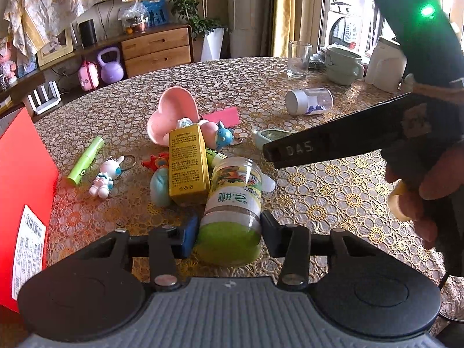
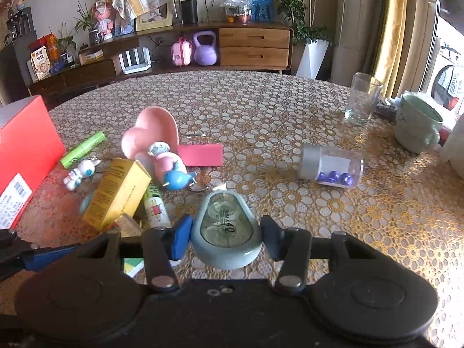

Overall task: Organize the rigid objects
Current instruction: 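Carry the jar with left tool while right tool carries the oval case over the box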

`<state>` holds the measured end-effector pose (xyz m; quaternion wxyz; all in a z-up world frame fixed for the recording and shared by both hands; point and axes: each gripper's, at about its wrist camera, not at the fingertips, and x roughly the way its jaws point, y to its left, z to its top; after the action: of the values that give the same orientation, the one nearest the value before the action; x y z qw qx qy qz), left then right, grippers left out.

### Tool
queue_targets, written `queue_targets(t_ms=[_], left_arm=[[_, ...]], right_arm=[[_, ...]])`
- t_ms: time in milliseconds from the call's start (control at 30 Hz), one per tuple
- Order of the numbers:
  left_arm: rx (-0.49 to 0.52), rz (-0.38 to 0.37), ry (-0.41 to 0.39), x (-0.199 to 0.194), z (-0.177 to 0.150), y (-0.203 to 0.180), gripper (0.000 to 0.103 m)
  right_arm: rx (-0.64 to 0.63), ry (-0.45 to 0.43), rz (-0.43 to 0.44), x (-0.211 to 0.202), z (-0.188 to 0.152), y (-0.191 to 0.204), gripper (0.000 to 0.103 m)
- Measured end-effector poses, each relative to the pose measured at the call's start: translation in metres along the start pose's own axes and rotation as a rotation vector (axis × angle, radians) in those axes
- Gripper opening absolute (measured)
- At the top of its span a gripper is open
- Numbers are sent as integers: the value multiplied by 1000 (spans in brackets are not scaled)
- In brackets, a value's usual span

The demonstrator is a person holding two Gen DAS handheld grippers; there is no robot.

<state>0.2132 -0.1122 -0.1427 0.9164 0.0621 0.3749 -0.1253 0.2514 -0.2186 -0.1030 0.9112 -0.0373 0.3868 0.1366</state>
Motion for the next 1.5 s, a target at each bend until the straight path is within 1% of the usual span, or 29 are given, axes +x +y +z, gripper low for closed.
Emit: queue_targets(t_ms=[167,367,467,700,833,967,1133,1300,1500], left_arm=[[-28,5,8,-10,-5,1,44],[-33,10,-25,-37,-6,-1,44],[-45,5,-28,-45,-7,2,44],[-89,26,-73,-75,-6,25,43],[-126,20,-75,-92,-4,39,43],[-129,16,-107,-119,1,54,43],[-145,23,-142,-152,15,80,43],[-170,68,-170,-176,28,113,43],[-210,129,-190,-194,36,158,43]], right_arm=[[-15,-6,-4,-23,-6,4,51],[-43,-30,8,-52,-9,17,51],[-62,-54,-1,-67,-10,25,51],[-77,-75,12,-94,-8,37,51],[-96,-90,35,-112,-4,53,51],[-130,-114,68,-129,5,74,51],[-171,-145,107,-143,20,102,51],[-189,-163,136,-145,40,132,51],[-231,-184,174,-139,59,171,51]])
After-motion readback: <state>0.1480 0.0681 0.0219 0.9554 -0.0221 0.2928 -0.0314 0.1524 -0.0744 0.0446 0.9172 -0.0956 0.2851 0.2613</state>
